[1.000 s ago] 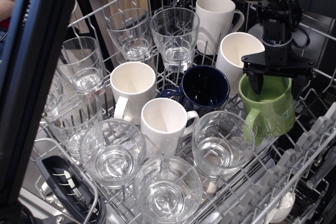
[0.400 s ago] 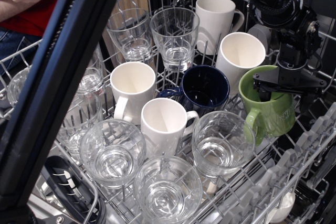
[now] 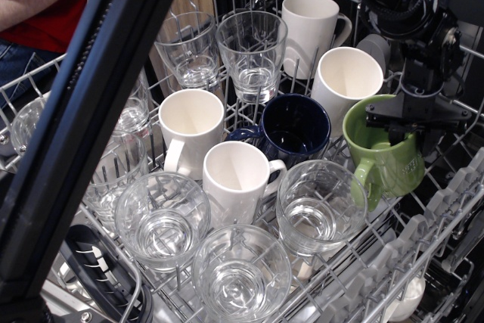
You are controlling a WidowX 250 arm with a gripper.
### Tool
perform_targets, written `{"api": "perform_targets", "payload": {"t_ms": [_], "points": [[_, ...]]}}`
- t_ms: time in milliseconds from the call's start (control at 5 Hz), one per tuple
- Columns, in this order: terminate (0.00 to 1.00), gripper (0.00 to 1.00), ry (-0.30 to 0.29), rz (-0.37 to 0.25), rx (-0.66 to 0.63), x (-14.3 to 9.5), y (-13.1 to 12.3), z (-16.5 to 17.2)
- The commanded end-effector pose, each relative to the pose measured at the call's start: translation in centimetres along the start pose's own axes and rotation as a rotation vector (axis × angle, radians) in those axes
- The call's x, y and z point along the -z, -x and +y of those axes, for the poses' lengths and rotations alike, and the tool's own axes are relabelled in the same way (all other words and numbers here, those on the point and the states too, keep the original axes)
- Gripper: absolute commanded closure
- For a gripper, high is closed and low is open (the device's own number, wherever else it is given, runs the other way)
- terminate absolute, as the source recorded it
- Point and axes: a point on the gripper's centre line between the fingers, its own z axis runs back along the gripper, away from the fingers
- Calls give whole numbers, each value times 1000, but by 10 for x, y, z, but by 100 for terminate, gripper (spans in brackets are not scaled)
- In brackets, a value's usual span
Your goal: Pick up green mug
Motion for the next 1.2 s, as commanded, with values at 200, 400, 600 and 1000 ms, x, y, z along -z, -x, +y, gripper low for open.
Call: {"api": "perform_targets", "payload": {"t_ms": [200, 400, 600, 1000], "points": [[0, 100, 22, -30, -99, -41, -29, -19], [0, 100, 26, -33, -116, -60, -34, -22], [0, 100, 4, -15, -175, -76, -42, -25], [0, 100, 88, 43, -206, -134, -45, -26]]}}
